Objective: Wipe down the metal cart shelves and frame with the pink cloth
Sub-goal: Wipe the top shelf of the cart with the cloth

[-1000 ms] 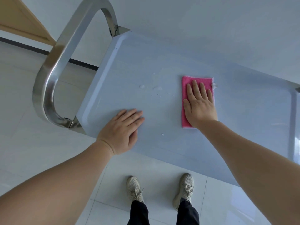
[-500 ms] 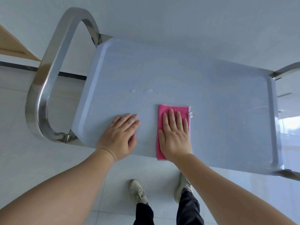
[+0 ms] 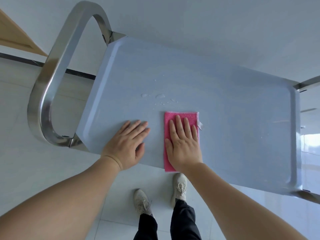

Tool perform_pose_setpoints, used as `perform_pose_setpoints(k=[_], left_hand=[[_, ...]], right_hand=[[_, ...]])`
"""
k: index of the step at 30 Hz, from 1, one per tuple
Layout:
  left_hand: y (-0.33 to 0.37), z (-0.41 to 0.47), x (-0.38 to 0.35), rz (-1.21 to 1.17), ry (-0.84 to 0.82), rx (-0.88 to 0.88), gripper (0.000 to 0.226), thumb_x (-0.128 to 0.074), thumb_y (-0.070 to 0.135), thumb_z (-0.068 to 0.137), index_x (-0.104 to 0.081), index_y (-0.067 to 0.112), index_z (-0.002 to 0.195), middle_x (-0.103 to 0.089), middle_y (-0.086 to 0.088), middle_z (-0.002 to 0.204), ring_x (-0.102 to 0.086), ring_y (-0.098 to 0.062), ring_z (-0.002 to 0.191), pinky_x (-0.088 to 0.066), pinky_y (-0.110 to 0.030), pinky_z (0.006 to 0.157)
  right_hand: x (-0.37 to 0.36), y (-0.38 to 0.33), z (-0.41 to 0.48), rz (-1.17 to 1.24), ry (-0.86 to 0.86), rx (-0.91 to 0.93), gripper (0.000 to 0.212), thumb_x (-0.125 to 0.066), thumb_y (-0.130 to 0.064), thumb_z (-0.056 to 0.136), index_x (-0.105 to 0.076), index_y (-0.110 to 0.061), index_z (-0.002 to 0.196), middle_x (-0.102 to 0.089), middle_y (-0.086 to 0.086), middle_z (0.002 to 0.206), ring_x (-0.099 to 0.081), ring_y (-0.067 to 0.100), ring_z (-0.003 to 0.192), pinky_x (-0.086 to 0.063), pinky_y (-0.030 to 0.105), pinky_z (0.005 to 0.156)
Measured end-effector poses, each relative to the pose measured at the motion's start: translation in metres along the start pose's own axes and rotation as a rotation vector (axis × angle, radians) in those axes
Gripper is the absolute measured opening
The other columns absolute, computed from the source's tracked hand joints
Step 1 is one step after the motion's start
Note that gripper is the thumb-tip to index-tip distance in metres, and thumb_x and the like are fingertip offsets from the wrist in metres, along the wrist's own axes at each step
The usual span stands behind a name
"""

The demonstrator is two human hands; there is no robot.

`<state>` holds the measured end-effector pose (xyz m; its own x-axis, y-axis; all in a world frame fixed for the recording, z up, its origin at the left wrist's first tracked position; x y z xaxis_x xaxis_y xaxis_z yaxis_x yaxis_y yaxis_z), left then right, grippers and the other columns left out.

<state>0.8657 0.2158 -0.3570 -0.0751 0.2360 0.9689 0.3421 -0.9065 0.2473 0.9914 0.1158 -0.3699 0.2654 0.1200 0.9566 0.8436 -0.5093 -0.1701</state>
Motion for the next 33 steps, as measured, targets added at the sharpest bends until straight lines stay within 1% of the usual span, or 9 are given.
perform_pose_setpoints(k=[2, 6, 8, 11, 13, 17, 20, 25, 33], left_hand=[[0.0, -0.001, 0.0, -0.001, 0.008, -0.004, 0.048, -0.041, 0.025, 0.086, -0.058, 0.004, 0.126, -0.051, -0.011, 0.138, -0.048, -0.029, 0.127, -0.031, -0.048, 0.107], [0.0, 0.0, 0.0, -0.004, 0.01, -0.003, 0.048, -0.041, 0.026, 0.087, -0.057, 0.004, 0.127, -0.05, -0.011, 0.139, -0.046, -0.029, 0.129, -0.032, -0.048, 0.107], [0.0, 0.0, 0.0, -0.009, 0.002, 0.004, 0.048, -0.04, 0.026, 0.088, -0.057, 0.005, 0.128, -0.049, -0.01, 0.14, -0.045, -0.028, 0.13, -0.031, -0.048, 0.107], [0.0, 0.0, 0.0, -0.02, -0.008, 0.024, 0.047, -0.039, 0.027, 0.089, -0.057, 0.007, 0.128, -0.05, -0.008, 0.14, -0.045, -0.027, 0.13, -0.03, -0.046, 0.108], [0.0, 0.001, 0.0, -0.027, -0.01, 0.037, 0.046, -0.039, 0.026, 0.088, -0.058, 0.008, 0.127, -0.05, -0.008, 0.139, -0.046, -0.027, 0.129, -0.03, -0.046, 0.108], [-0.001, 0.0, 0.001, -0.054, -0.003, 0.057, 0.046, -0.04, 0.025, 0.087, -0.059, 0.008, 0.125, -0.05, -0.008, 0.139, -0.047, -0.027, 0.128, -0.03, -0.046, 0.108], [-0.004, -0.001, 0.003, -0.032, -0.002, 0.101, 0.047, -0.04, 0.026, 0.087, -0.059, 0.009, 0.126, -0.05, -0.007, 0.14, -0.047, -0.026, 0.128, -0.028, -0.047, 0.109], [-0.01, -0.002, 0.003, -0.015, 0.012, 0.194, 0.05, -0.04, 0.029, 0.086, -0.056, 0.006, 0.128, -0.048, -0.011, 0.14, -0.047, -0.028, 0.129, -0.028, -0.049, 0.108], [-0.011, -0.004, 0.006, -0.009, 0.049, 0.226, 0.051, -0.04, 0.028, 0.084, -0.058, 0.007, 0.127, -0.05, -0.009, 0.139, -0.046, -0.026, 0.129, -0.03, -0.052, 0.106]], right_hand=[[0.003, 0.002, 0.012, -0.013, -0.005, 0.034, 0.062, -0.022, -0.042, 0.095, -0.027, -0.014, 0.15, -0.021, 0.007, 0.158, -0.016, 0.031, 0.146, -0.005, 0.044, 0.118], [0.01, 0.005, 0.044, -0.041, -0.016, 0.083, 0.064, -0.014, -0.044, 0.094, -0.016, -0.017, 0.152, -0.01, 0.004, 0.161, -0.005, 0.028, 0.148, 0.003, 0.042, 0.118], [0.013, 0.006, 0.061, -0.053, -0.017, 0.1, 0.065, -0.011, -0.045, 0.093, -0.014, -0.018, 0.153, -0.008, 0.004, 0.161, -0.003, 0.028, 0.148, 0.004, 0.043, 0.118], [0.021, 0.008, 0.088, -0.066, -0.02, 0.123, 0.066, -0.01, -0.045, 0.092, -0.013, -0.018, 0.153, -0.006, 0.004, 0.161, -0.002, 0.028, 0.148, 0.002, 0.044, 0.119], [0.026, 0.01, 0.109, -0.087, -0.021, 0.136, 0.065, -0.012, -0.044, 0.094, -0.011, -0.019, 0.153, -0.005, 0.003, 0.161, -0.001, 0.027, 0.148, 0.003, 0.044, 0.119], [0.041, 0.016, 0.155, -0.114, 0.003, 0.128, 0.059, -0.021, -0.04, 0.099, -0.011, -0.019, 0.153, -0.004, 0.003, 0.161, -0.001, 0.026, 0.148, 0.002, 0.044, 0.12], [0.051, 0.017, 0.187, -0.122, 0.019, 0.123, 0.058, -0.023, -0.039, 0.1, -0.012, -0.018, 0.153, -0.005, 0.003, 0.161, -0.002, 0.027, 0.148, 0.001, 0.045, 0.12], [0.058, 0.013, 0.216, -0.117, 0.024, 0.12, 0.058, -0.021, -0.038, 0.1, -0.01, -0.018, 0.153, -0.002, 0.004, 0.162, 0.0, 0.027, 0.148, 0.001, 0.045, 0.12], [0.054, -0.005, 0.229, -0.083, 0.041, 0.026, 0.06, -0.016, -0.04, 0.099, -0.007, -0.016, 0.153, 0.002, 0.007, 0.161, 0.005, 0.03, 0.148, 0.004, 0.045, 0.119]])
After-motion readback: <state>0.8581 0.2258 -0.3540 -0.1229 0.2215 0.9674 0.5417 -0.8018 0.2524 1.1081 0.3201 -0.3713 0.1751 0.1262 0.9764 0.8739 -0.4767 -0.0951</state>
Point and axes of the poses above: each hand's wrist, its own z-axis towards the middle knuckle, its own x-axis out of the back of the hand, y = z × x, the point moved 7 cm from there along z, towards the middle knuckle
